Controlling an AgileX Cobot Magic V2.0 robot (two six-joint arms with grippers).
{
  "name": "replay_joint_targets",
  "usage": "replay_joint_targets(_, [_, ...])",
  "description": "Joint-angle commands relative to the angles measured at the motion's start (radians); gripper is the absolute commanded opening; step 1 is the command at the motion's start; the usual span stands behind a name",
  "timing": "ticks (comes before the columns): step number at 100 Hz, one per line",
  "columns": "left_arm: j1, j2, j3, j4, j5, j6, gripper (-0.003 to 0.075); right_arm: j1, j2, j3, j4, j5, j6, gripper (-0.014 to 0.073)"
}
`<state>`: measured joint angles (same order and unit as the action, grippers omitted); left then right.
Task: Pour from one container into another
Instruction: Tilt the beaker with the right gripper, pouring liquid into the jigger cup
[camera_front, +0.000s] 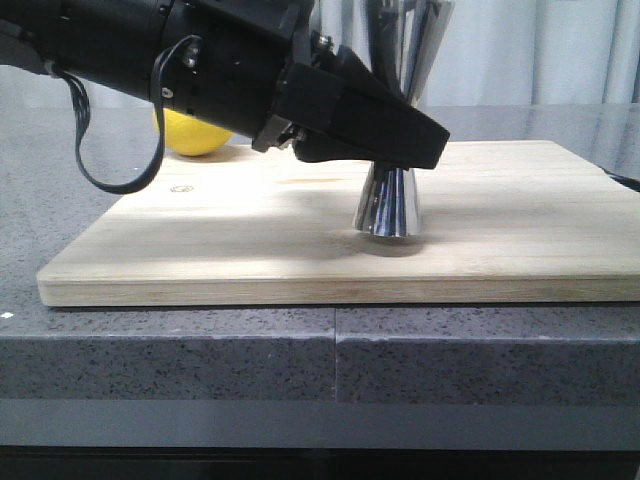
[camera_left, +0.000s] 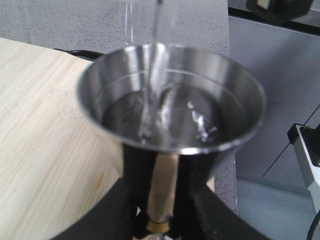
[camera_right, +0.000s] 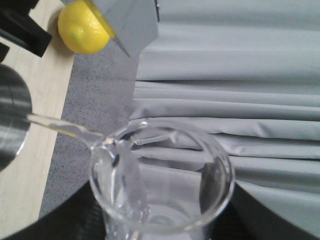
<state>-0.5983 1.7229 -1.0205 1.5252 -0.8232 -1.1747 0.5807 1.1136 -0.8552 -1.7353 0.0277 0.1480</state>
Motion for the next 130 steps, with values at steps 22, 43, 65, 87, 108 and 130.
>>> replay_joint_targets(22, [0.000, -0.055, -0.034, -0.030, -0.050, -0.008, 0.0058, 0.001, -0.017, -0.037, -0.071, 0.016, 0.000, 0.0252])
replay_joint_targets(43, [0.000, -0.055, -0.034, -0.030, -0.050, -0.008, 0.0058, 0.001, -0.017, -0.037, -0.116, 0.016, 0.000, 0.0252])
replay_joint_targets(65, [0.000, -0.055, -0.034, -0.030, -0.050, -0.008, 0.0058, 0.001, -0.017, -0.037, -0.133, 0.016, 0.000, 0.0252])
replay_joint_targets(87, [0.000, -0.055, -0.034, -0.030, -0.050, -0.008, 0.0058, 0.001, -0.017, -0.037, -0.133, 0.016, 0.000, 0.0252])
replay_joint_targets(108, [0.000, -0.055, -0.034, -0.030, -0.050, -0.008, 0.0058, 0.001, -0.017, -0.037, -0.133, 0.016, 0.000, 0.0252])
replay_joint_targets(130, [0.000, -0.055, -0.034, -0.030, -0.050, -0.008, 0.0058, 0.001, -0.017, -0.037, -0.061, 0.016, 0.000, 0.0252])
